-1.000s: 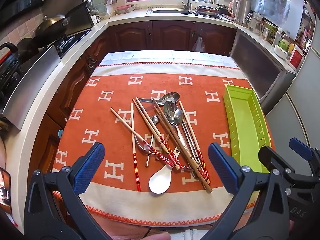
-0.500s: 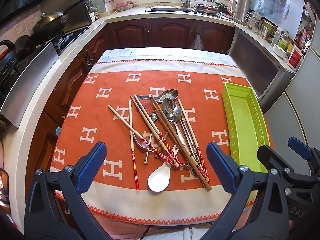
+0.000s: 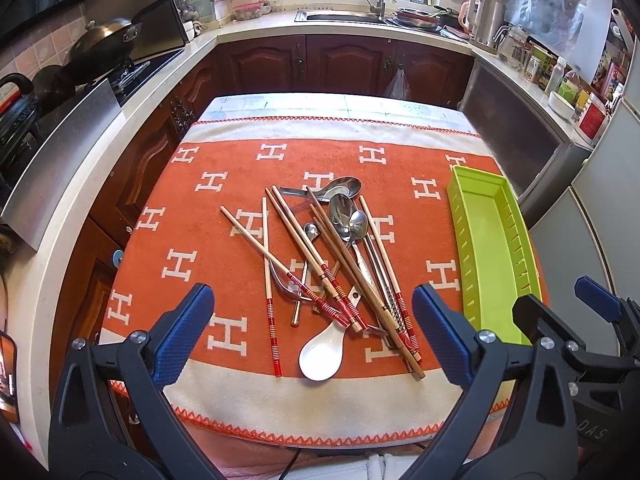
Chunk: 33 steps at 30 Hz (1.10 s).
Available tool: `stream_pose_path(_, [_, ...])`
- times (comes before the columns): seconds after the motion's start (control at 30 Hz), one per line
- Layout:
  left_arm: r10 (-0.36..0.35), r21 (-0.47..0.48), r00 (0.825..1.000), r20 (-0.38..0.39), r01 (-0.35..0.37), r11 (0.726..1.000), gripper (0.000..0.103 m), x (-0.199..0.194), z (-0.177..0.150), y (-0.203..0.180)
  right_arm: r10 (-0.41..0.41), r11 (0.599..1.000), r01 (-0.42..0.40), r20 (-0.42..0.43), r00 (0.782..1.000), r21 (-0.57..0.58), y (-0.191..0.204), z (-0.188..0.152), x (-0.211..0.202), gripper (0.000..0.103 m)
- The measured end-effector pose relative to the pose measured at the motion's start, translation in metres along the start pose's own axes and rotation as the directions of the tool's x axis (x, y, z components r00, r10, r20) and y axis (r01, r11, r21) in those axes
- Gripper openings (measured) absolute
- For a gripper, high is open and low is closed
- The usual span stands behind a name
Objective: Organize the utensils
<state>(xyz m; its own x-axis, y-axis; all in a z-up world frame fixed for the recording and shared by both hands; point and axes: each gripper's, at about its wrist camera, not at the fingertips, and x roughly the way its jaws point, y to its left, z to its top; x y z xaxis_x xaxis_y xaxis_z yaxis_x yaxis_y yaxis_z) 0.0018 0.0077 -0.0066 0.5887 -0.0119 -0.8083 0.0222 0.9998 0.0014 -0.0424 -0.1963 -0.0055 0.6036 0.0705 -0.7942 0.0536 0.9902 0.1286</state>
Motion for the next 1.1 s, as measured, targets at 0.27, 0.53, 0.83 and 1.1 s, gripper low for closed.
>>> stream_pose_path(0.27, [-0.011, 0.003, 1.0, 0.002, 0.011, 1.0, 0.093, -0.0033, -0.0006, 0.0002, 0.003, 1.0, -0.003, -0.004, 1.0, 0.0, 0.0013, 0.0003, -0.0018, 0.103])
stream_pose_path(0.53, [-0.014, 0.002, 1.0, 0.004, 0.014, 1.0, 0.092, -0.005, -0.0013, -0.0003, 0.003, 1.0, -0.003, -0.005, 1.0, 0.001, 0.001, 0.0004, -0.0016, 0.103])
stream_pose_path(0.83, [-0.006, 0.008, 1.0, -0.004, 0.006, 1.0, 0.092, -0.0059, -0.0029, 0.0015, 0.004, 1.0, -0.004, -0.005, 1.0, 0.0, 0.0031, -0.0012, -0.0029, 0.103])
stream_pose_path(1.1, [-0.014, 0.003, 1.0, 0.013, 0.014, 1.0, 0.092, -0.0098, -0.0052, 0.0049, 0.009, 1.0, -0.009, 0.0, 1.0, 0.002, 0.0056, -0.0027, -0.0053, 0.103])
